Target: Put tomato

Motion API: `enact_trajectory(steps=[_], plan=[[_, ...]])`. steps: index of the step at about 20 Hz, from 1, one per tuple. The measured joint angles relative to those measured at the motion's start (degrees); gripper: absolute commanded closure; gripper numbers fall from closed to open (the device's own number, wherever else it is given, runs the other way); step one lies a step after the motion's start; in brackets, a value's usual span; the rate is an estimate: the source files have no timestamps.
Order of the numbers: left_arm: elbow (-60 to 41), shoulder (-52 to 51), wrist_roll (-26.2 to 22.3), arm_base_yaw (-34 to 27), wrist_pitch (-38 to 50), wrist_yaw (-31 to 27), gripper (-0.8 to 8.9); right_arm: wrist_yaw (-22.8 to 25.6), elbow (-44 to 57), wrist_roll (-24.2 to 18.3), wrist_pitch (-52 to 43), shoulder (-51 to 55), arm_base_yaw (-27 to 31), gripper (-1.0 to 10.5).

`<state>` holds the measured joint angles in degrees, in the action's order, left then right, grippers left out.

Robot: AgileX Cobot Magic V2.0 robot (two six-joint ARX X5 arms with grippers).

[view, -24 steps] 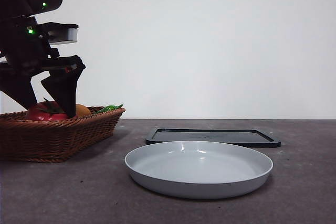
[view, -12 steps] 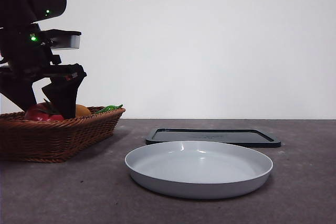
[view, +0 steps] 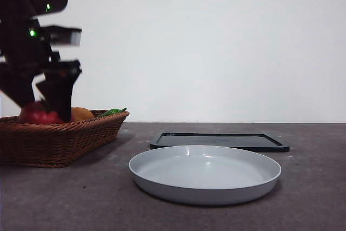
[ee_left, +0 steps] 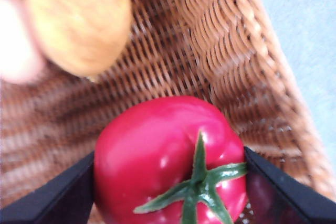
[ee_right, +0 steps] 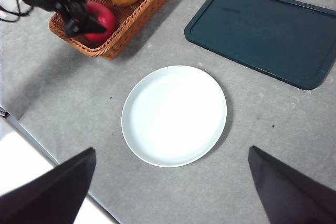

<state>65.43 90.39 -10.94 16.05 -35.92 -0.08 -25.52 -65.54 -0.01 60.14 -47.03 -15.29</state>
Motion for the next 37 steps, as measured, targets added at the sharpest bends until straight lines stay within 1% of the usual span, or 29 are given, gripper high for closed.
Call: enact_trajectory(steps=[3, 5, 7, 9, 12, 15, 19, 25, 31, 32, 34, 35, 37], plan=[[6.08, -4.33, 1.40, 1.60, -2.67, 0.61, 5.37, 0.00, 0.00, 0.00, 0.00, 0.00, 0.00, 4.8], [9.35, -7.21, 2.64, 3.89, -4.28, 4.15, 5.37, 0.00, 0.00, 0.00, 0.00, 0.00, 0.00, 4.8], [9.94, -8.90, 3.61, 6.91, -4.59, 8.41, 5.37, 0.00, 0.00, 0.00, 0.00, 0.00, 0.00, 4.8], [9.94, -8.90, 4.46, 10.60, -5.07, 10.54, 5.37, 0.00, 0.00, 0.00, 0.00, 0.00, 0.00, 4.8], [9.94, -7.58, 4.87, 16.72, -4.17, 10.71, 5.37, 0.02, 0.00, 0.00, 0.00, 0.00, 0.00, 4.8], [9.94, -4.33, 4.94, 22.25, -0.48, 10.78, 5.37, 0.02, 0.00, 0.02, 0.00, 0.00, 0.00, 4.8], [9.94, 2.67, 5.03, 26.51, 1.79, 10.75, 5.37, 0.02, 0.00, 0.00, 0.00, 0.00, 0.00, 4.8], [9.92, 11.98, 5.05, 29.62, 4.81, 10.75, 5.37, 0.02, 0.00, 0.00, 0.00, 0.00, 0.00, 4.8], [10.03, 15.32, 5.09, 29.86, 5.75, 10.80, 5.30, 0.02, 0.00, 0.02, 0.00, 0.00, 0.00, 4.8], [10.08, 15.32, 5.09, 29.86, 5.73, 10.82, 5.08, 0.02, 0.00, 0.00, 0.00, 0.00, 0.00, 4.8], [10.10, 15.34, 5.09, 30.01, 5.75, 10.75, 4.11, 0.02, 0.00, 0.00, 0.00, 0.00, 0.00, 4.8], [10.10, 15.34, 5.25, 30.01, 5.75, 10.75, 3.83, 0.02, 0.00, 0.00, 0.00, 0.00, 0.00, 4.8], [10.10, 15.37, 5.70, 30.01, 5.75, 10.73, 3.71, 0.02, 0.00, 0.00, 0.00, 0.00, 0.00, 4.8]])
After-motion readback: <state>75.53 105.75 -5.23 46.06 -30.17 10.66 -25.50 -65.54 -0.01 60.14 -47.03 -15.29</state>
